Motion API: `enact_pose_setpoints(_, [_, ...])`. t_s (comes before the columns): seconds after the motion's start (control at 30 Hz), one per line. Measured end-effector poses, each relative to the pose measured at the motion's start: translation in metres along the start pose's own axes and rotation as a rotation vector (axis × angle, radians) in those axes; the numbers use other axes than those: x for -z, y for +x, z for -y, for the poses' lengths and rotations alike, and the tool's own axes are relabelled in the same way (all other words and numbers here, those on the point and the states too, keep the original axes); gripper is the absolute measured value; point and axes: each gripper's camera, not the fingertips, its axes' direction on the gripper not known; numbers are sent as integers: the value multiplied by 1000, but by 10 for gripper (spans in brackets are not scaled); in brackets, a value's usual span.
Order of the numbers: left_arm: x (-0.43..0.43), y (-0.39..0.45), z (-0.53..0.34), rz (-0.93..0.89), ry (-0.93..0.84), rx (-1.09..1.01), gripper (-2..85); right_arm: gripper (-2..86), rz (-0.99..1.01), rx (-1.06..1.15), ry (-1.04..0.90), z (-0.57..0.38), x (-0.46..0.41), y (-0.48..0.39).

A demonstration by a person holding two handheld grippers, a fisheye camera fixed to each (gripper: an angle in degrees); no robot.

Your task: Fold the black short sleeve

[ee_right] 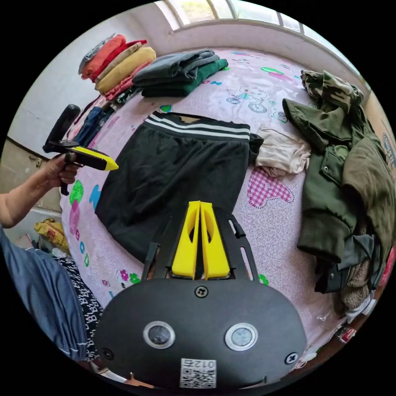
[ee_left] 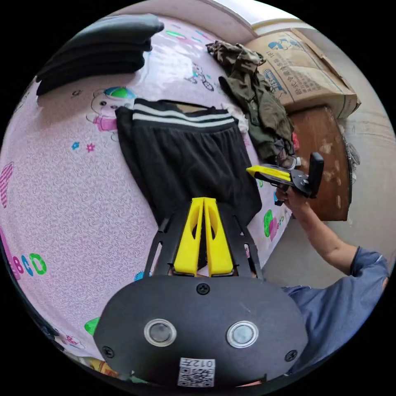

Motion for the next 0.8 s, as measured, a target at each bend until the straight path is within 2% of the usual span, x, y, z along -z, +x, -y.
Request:
enact_pose_setpoints(0.07, [-19,-6,-6,135,-24,49,4,1,-50,-38,-35,1,-9,4])
enact_pose_setpoints(0.13, [-20,-17,-15,96,18,129,6,4,7,-127,30,-6,10,9])
enact_pose_setpoints(0.23, [0,-10,-42,150,90,166,14,14,43,-161,67,-34,42,-3])
enact_pose_setpoints(0.33, [-8,-2,-87,56,27,182,38,50,153,-227,47,-85,49,-15])
enact_pose_setpoints(0.43, [-36,21,-130,115,-11,118,73,78,163,-250,22,-129,42,-38])
enact_pose_setpoints(0.5, [-54,35,-144,175,-24,72,90,91,99,-197,22,-138,40,-62])
enact_pose_setpoints(0.63, [-83,84,-155,512,14,-130,116,107,-145,35,18,-129,32,-126])
enact_pose_setpoints(0.8, [-112,122,-149,664,-5,-348,112,91,-270,235,-42,-109,3,-163])
